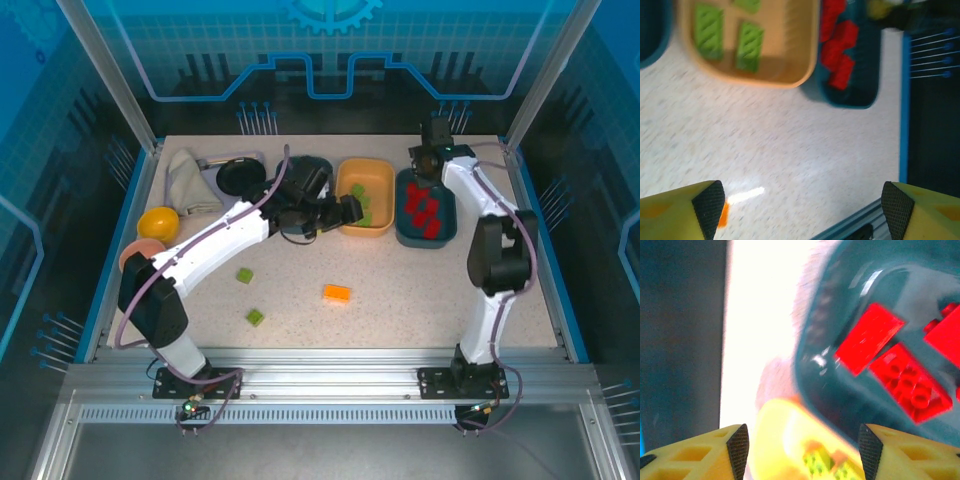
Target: Sort the legos into containers by color
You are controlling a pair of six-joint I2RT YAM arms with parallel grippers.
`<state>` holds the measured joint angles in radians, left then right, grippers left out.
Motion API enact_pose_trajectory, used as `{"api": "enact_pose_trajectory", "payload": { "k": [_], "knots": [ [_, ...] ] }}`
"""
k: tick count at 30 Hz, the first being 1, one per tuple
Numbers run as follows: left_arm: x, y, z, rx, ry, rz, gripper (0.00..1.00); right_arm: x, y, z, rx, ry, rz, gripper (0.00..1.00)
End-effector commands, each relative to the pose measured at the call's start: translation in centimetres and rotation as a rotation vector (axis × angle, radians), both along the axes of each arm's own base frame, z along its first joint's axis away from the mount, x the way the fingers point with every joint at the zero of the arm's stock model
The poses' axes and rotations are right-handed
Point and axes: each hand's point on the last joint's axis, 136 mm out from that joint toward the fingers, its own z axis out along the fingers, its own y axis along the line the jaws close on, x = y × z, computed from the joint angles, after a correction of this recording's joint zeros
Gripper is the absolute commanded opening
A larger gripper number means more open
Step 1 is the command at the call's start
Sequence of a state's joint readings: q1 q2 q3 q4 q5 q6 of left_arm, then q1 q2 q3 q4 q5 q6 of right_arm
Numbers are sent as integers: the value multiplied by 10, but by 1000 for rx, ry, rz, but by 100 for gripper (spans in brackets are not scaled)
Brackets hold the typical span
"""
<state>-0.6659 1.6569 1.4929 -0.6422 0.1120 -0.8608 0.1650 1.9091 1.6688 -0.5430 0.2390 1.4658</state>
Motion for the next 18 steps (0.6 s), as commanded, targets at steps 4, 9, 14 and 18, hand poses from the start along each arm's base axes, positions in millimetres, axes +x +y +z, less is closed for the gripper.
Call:
{"api": "enact_pose_trajectory", "payload": {
  "k": [4, 9, 14, 18],
  "knots": [
    [-57, 38, -72, 67, 421, 319, 86, -114, 82, 38, -473, -100, 654, 76],
    [-76, 39, -108, 47, 624, 509, 86, -232, 129, 22, -501, -231, 1107, 88],
    [-92, 29, -132, 32, 738, 703, 91, -317, 124, 10, -383, -270, 1297, 93],
    [-97, 13, -153, -8, 820, 843, 92, -351, 110, 8, -344, -266, 1352, 93]
  ]
}}
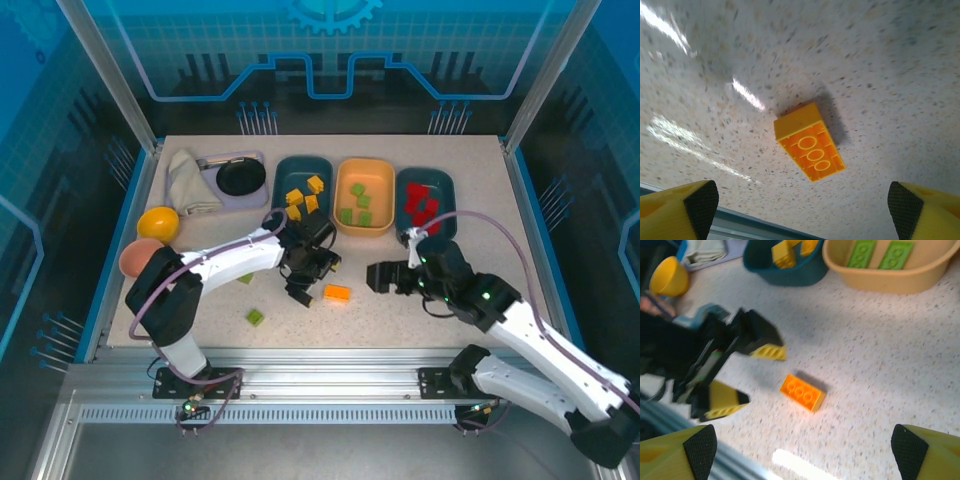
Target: Sort the legos into containers by color
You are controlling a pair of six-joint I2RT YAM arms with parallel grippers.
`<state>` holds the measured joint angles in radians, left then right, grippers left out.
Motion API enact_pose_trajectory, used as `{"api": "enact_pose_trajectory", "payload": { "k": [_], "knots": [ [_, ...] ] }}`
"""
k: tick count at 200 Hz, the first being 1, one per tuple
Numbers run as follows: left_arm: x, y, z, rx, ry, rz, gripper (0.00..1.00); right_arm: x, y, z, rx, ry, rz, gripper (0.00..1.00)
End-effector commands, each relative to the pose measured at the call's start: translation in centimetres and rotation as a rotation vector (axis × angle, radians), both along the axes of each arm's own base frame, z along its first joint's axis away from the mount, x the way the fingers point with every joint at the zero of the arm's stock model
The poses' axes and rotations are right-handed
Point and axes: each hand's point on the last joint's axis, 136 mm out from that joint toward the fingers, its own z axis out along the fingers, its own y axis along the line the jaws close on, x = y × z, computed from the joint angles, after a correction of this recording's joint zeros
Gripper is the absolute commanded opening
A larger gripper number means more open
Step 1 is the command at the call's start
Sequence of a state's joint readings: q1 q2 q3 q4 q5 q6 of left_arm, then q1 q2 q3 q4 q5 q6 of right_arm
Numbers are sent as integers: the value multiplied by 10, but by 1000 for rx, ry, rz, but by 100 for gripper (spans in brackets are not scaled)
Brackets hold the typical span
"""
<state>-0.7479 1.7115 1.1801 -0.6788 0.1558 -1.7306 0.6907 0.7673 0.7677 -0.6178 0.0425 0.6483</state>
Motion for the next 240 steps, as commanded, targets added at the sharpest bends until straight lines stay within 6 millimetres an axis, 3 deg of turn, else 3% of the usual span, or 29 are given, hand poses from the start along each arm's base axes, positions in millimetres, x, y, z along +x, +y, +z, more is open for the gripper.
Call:
{"api": "enact_pose_trajectory", "payload": {
  "k": [1, 44, 74, 103, 148, 168, 203, 240],
  "knots": [
    [-5, -14, -19, -11, 105, 207, 92, -37, -5, -13, -24, 62, 123, 93],
    [-3, -33, -36, 19, 130, 275, 91, -52, -17, -15, -25, 62, 126, 92],
    [10, -37, -50, 9, 76, 336, 84, -55, -15, -15, -1, 65, 137, 91],
    [18, -37, -58, 19, 46, 347, 72, -58, -15, -18, 7, 72, 142, 90],
    [11, -36, -68, 56, 67, 334, 47, -59, -18, -19, 12, 70, 132, 89],
    [11, -36, -71, 68, 72, 330, 44, -60, -18, -21, 13, 73, 133, 89],
    [16, -35, -60, 80, 35, 293, 38, -60, -15, -17, 23, 57, 151, 89],
    [32, -24, -17, 89, -96, 211, 36, -56, -2, -2, 60, 12, 205, 88]
  ]
}}
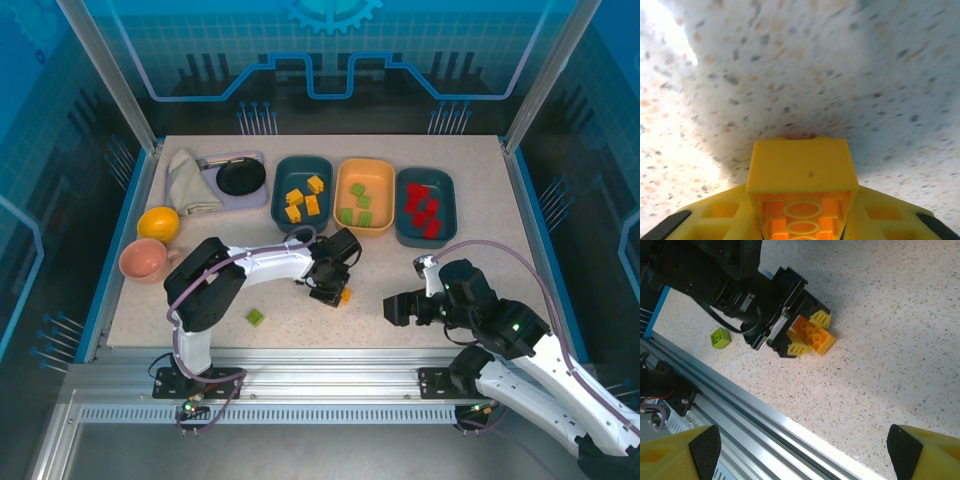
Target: Sort the legos into containers by color
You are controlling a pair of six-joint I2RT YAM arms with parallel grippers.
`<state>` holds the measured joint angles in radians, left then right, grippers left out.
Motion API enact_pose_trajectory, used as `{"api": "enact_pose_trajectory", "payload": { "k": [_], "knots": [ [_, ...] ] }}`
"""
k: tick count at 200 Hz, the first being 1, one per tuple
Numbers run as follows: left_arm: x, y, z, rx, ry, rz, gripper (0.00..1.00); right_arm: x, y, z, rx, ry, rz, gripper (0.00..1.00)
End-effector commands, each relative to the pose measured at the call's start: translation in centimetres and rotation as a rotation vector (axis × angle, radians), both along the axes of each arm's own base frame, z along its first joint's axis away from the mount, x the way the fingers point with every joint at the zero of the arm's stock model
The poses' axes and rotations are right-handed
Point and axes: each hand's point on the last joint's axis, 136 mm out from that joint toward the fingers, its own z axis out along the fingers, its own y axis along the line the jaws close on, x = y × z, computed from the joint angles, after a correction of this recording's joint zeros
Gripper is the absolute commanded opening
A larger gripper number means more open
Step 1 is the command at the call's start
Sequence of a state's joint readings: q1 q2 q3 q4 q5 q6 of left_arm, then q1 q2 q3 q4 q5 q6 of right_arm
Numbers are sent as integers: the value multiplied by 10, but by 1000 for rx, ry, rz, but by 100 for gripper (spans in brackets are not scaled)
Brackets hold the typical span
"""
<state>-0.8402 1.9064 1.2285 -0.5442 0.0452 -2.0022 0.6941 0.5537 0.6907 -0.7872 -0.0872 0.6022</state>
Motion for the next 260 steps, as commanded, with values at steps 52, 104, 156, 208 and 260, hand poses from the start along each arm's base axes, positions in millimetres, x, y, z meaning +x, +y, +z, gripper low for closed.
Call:
{"api": "enact_pose_trajectory", "payload": {
  "k": [52, 104, 156, 208, 260],
  "knots": [
    [69, 51, 99, 80, -284, -186, 34, 33, 46, 41, 117, -188, 114, 87],
    [150, 102, 133, 228, -406, -404, 32, 109, 86, 65, 91, -324, 54, 89],
    [237, 123, 136, 309, -545, -487, 32, 176, 109, 80, 181, -309, -65, 90],
    [298, 138, 110, 371, -585, -495, 32, 223, 93, 75, 215, -256, -177, 91],
    [331, 145, 84, 426, -582, -512, 33, 238, 80, 74, 224, -232, -223, 91]
  ]
}}
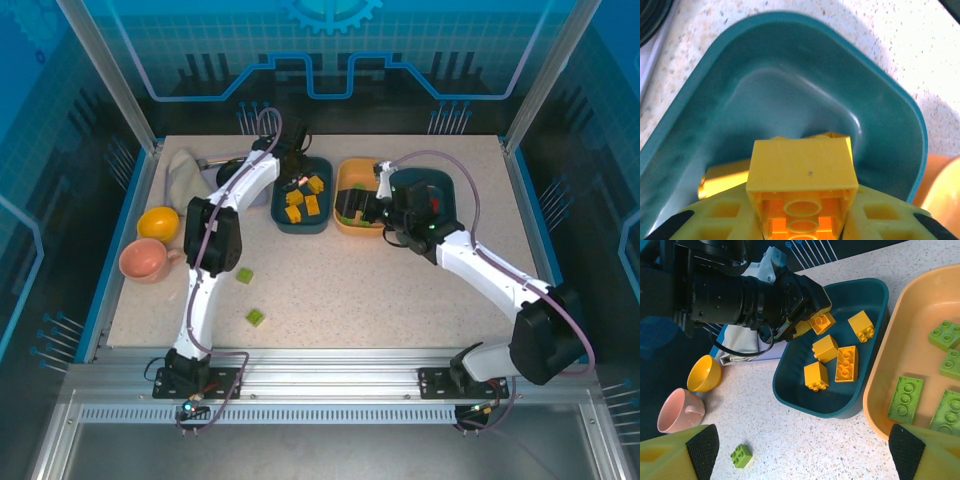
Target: Sort the legos into containers by color
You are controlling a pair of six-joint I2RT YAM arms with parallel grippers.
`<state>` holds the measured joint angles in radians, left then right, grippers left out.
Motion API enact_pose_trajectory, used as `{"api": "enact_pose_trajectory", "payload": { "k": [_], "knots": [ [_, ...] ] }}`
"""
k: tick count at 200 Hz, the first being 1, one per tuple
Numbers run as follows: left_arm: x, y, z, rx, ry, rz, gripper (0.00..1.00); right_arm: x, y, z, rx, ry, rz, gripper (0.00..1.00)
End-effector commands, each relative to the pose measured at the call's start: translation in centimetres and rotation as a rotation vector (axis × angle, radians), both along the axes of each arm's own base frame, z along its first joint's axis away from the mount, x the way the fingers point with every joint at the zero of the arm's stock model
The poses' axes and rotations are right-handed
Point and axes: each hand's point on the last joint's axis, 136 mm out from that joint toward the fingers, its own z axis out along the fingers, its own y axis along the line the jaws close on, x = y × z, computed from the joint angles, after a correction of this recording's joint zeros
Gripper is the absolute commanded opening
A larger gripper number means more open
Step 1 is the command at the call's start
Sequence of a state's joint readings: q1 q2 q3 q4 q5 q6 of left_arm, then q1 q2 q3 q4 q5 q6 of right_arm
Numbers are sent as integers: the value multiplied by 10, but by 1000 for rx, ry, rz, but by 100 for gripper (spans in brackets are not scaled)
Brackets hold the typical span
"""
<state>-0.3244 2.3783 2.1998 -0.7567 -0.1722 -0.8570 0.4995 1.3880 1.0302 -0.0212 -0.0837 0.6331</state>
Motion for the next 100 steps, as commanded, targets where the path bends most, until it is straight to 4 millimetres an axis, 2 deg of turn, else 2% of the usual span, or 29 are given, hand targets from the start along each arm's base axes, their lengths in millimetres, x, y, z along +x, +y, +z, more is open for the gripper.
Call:
{"api": "enact_pose_trajectory", "payload": {
  "k": [1, 51, 72, 100],
  "knots": [
    [17, 7, 0, 60, -31, -15, 33, 8, 1, 21, 54, -29, -7, 91],
    [15, 12, -29, 97, 30, -1, 34, 4, -1, 8, 55, 12, -8, 92],
    [10, 14, -37, 106, 57, 1, 35, 4, -1, 9, 65, 9, -6, 92],
    [9, 13, -40, 102, 69, -2, 44, 4, 1, 15, 72, -7, 2, 92]
  ]
}}
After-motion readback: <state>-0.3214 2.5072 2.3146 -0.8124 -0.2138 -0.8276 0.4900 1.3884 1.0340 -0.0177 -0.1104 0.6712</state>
